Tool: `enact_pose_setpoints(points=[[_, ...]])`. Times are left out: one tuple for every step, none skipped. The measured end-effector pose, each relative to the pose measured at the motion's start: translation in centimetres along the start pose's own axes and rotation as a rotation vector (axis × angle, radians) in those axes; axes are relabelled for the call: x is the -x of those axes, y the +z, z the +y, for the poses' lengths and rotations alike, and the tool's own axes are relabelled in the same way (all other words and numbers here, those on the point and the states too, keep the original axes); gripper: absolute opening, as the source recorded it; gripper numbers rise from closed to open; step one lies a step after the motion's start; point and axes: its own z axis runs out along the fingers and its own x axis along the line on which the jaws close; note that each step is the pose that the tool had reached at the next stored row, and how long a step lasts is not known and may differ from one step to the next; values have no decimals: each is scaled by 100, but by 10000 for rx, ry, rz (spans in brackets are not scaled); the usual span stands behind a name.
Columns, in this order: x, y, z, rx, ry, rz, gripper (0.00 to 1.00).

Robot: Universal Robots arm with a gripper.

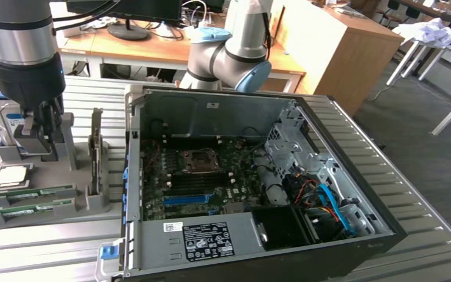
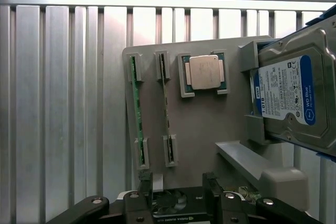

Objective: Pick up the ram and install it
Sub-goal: 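Pick up the ram and move it above insertion slot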

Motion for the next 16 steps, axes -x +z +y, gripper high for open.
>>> enact_pose_setpoints(points=[[0,2,0,0,0,0,50],[0,5,1,-1,0,-1,50],[0,7,1,-1,0,-1,50],[-1,9,1,-1,1,0,50],[-1,10,2,0,0,0,50],[-1,13,2,0,0,0,50],[-1,15,2,-1,0,0,50],[-1,17,3,0,0,0,50],[-1,19,3,0,0,0,50],[-2,22,3,-1,0,0,50],[-2,24,3,0,0,0,50],[-2,26,4,0,1,0,50],[-2,28,4,0,0,0,50],[-2,30,5,0,0,0,50],[-2,33,5,0,1,0,50],[-3,35,6,-1,0,-1,50]])
